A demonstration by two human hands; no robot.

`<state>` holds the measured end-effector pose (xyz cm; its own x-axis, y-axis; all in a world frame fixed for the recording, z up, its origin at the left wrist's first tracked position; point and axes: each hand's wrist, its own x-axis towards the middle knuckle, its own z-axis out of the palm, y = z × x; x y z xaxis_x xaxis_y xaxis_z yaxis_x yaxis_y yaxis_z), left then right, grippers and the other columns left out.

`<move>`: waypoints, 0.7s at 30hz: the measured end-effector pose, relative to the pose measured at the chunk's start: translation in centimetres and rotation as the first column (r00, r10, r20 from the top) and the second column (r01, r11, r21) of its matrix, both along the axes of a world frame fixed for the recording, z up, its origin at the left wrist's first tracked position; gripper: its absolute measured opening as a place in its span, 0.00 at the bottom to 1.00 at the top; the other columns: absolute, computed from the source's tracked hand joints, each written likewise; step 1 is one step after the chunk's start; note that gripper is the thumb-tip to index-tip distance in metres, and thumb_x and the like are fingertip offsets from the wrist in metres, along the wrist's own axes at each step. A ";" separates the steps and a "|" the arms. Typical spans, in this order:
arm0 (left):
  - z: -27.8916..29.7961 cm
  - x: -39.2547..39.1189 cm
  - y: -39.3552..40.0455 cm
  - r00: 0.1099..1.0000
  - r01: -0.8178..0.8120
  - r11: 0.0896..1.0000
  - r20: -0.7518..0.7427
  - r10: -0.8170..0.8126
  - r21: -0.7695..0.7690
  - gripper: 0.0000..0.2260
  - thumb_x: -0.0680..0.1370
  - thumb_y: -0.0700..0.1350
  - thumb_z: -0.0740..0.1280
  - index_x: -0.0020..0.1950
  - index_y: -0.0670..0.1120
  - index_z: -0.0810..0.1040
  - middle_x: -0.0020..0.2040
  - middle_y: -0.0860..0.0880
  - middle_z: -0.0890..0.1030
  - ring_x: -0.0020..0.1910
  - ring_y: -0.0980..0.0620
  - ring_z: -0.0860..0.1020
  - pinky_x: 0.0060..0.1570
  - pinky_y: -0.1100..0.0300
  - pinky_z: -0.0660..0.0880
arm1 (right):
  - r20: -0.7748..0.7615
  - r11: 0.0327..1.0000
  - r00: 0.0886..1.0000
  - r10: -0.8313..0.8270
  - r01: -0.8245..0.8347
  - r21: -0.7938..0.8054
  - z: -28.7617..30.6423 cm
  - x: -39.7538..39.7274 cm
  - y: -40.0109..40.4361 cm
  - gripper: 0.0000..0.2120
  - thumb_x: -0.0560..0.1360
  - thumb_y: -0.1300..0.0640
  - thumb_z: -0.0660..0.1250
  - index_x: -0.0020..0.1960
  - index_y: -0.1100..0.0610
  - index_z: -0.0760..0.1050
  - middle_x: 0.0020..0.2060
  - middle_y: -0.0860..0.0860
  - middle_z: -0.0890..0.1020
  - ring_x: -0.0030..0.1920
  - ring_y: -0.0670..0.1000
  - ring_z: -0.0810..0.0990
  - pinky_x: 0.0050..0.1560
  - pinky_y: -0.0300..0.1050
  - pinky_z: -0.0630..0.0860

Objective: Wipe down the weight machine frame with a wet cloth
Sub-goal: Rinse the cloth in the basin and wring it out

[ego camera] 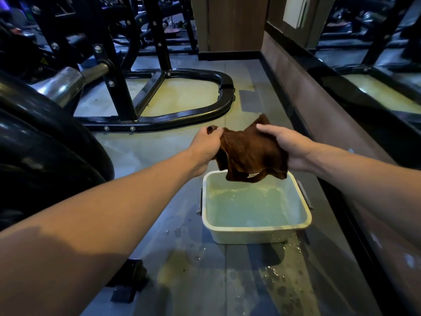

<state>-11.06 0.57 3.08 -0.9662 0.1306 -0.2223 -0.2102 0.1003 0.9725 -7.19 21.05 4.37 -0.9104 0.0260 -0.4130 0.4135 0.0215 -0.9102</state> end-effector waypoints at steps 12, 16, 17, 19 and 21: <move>-1.1 1.0 0.8 0.996 0.077 0.984 0.060 -0.068 -0.158 0.16 0.87 0.51 0.58 0.66 0.41 0.75 0.55 0.40 0.83 0.50 0.44 0.84 0.47 0.49 0.85 | -0.349 0.895 0.937 -0.031 0.181 0.408 -1.1 0.9 -1.3 0.12 0.83 0.45 0.65 0.58 0.51 0.81 0.49 0.50 0.84 0.53 0.53 0.83 0.49 0.46 0.81; -0.3 2.2 1.4 0.958 0.192 0.980 0.206 -0.198 0.049 0.27 0.83 0.65 0.59 0.61 0.43 0.80 0.48 0.42 0.86 0.50 0.45 0.86 0.54 0.47 0.83 | -0.389 0.880 0.907 0.164 0.044 0.472 -0.8 2.2 -4.0 0.10 0.81 0.50 0.68 0.60 0.50 0.82 0.48 0.47 0.84 0.49 0.49 0.83 0.51 0.45 0.80; -0.3 2.3 1.4 0.954 0.218 0.974 0.196 -0.227 0.070 0.25 0.82 0.65 0.62 0.61 0.44 0.81 0.48 0.42 0.86 0.50 0.45 0.86 0.54 0.46 0.83 | -0.356 0.932 0.918 0.176 -0.039 0.359 -0.7 2.5 -4.6 0.11 0.81 0.54 0.67 0.61 0.53 0.82 0.47 0.49 0.84 0.47 0.49 0.83 0.48 0.44 0.81; -0.6 2.4 1.3 0.960 0.222 0.973 0.158 -0.229 0.062 0.18 0.83 0.59 0.64 0.63 0.47 0.78 0.52 0.43 0.86 0.53 0.44 0.85 0.57 0.44 0.82 | -0.254 0.998 0.965 0.060 -0.058 0.017 -0.4 2.8 -5.4 0.12 0.81 0.60 0.64 0.61 0.60 0.82 0.47 0.55 0.83 0.43 0.51 0.82 0.42 0.42 0.82; -0.9 2.4 1.1 0.972 0.181 0.982 0.142 -0.188 0.057 0.12 0.85 0.54 0.62 0.64 0.49 0.75 0.56 0.43 0.85 0.56 0.44 0.84 0.58 0.44 0.81 | -0.246 0.987 0.956 -0.160 0.159 -0.023 -0.6 2.4 -4.7 0.11 0.83 0.60 0.63 0.60 0.58 0.82 0.50 0.54 0.84 0.41 0.51 0.82 0.42 0.42 0.83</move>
<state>-8.67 1.66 2.18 -0.8819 0.3165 -0.3493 -0.3321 0.1088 0.9370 -4.79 16.32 3.75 -0.9680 0.1784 -0.1768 0.1743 -0.0297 -0.9842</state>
